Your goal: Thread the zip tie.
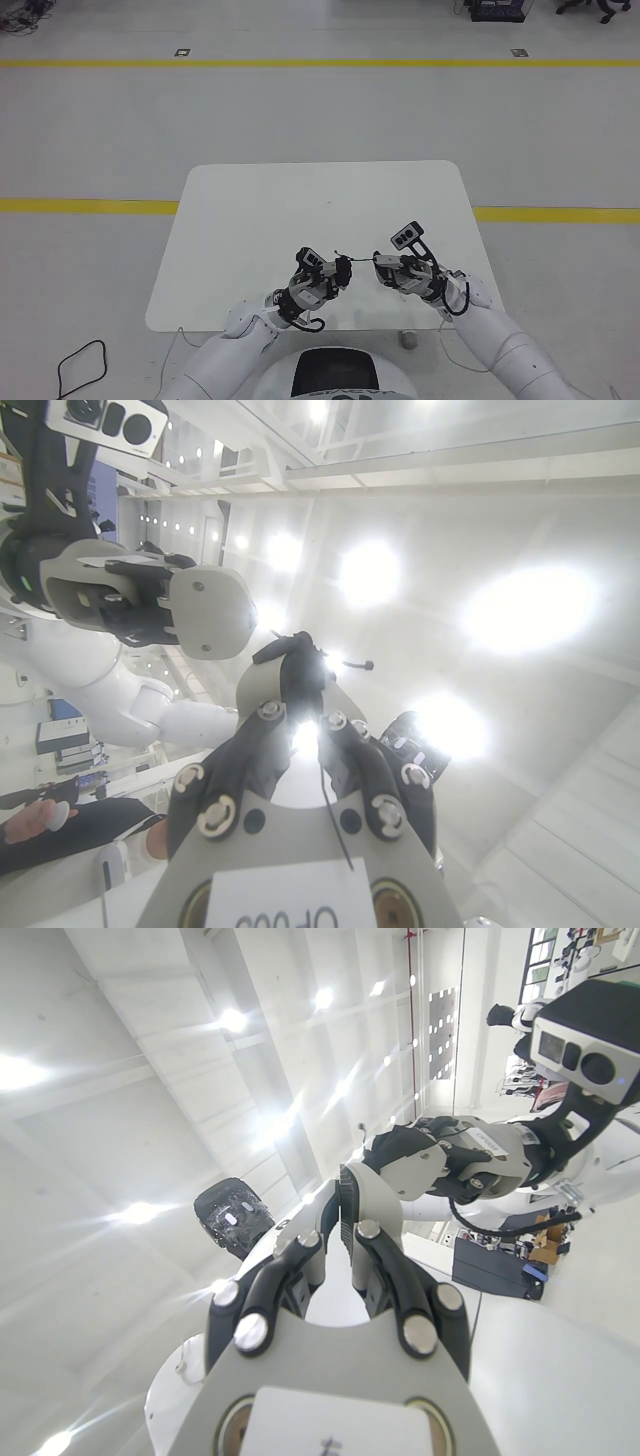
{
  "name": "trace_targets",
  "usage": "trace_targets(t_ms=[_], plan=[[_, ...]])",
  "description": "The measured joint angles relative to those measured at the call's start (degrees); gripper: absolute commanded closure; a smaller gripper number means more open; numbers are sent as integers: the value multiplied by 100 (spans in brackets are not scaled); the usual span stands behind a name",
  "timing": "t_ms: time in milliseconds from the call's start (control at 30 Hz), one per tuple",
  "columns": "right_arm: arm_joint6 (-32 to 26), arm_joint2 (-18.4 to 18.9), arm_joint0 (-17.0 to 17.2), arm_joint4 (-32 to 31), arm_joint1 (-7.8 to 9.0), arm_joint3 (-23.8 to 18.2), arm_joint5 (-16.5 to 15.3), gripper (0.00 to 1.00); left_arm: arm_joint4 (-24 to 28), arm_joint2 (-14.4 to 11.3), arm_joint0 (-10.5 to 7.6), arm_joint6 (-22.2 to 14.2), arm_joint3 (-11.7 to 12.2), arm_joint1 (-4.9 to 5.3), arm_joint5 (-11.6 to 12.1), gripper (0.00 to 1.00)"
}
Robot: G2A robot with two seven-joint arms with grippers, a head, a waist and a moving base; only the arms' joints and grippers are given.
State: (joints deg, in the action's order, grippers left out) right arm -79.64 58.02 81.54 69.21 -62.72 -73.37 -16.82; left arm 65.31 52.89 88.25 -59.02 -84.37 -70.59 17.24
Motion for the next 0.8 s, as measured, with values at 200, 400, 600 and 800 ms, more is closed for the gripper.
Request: trace_targets(t_ms=[200, 400, 600, 800], plan=[[0, 59, 45, 4, 19, -32, -6, 100, 0, 0, 0, 0, 0, 0, 0, 100], [0, 96, 77, 28, 28, -51, -20, 100, 0, 0, 0, 0, 0, 0, 0, 100], [0, 109, 82, 41, 30, -42, -19, 100, 0, 0, 0, 0, 0, 0, 0, 100], [0, 129, 79, 34, 33, -36, -28, 100, 0, 0, 0, 0, 0, 0, 0, 100]])
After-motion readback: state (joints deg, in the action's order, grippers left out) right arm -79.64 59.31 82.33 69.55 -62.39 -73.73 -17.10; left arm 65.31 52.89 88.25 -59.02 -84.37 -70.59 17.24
